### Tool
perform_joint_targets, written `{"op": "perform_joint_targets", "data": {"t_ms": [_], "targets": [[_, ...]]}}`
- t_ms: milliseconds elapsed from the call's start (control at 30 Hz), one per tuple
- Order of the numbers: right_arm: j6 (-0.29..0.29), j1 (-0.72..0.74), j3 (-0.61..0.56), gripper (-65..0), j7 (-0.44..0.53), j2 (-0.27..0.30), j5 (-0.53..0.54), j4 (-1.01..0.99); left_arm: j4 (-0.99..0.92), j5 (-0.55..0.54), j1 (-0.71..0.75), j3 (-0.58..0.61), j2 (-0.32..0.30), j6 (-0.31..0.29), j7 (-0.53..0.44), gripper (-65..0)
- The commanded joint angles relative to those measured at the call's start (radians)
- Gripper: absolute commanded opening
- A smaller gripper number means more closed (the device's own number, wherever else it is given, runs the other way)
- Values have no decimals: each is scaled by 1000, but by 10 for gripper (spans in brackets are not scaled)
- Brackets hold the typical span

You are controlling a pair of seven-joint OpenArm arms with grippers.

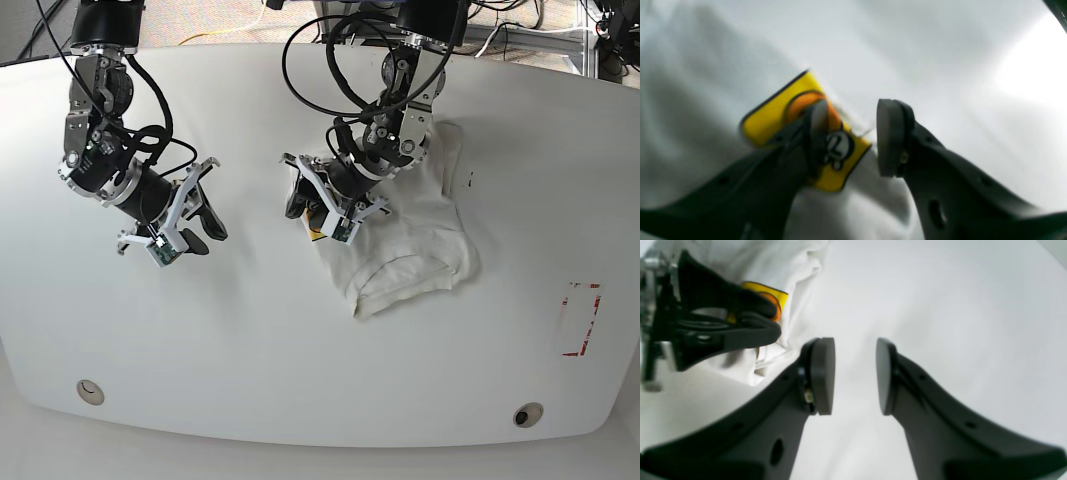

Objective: Layout the t-shirt on the table in an organized manner, then fold the t-shirt properly
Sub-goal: 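Grasp the folded shirt with the left gripper and release the right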

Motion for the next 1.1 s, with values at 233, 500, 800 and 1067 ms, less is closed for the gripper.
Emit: {"op": "perform_joint_targets", "data": {"t_ms": [233, 500, 800, 1067], "targets": [[2, -34, 64, -455, 28, -13, 25, 24, -95, -95, -18, -137, -89, 15, -36, -433], [2, -52, 70, -455, 26, -30, 23, 27, -67, -261, 21, -178, -302, 13, 69, -433], [2, -54, 67, -455, 26, -59, 25, 29, 12, -473, 105, -227, -552, -70, 145, -433], [2, -60, 62, -455, 26, -59, 25, 29, 9, -502, 145, -241, -717, -165, 147, -433]]}}
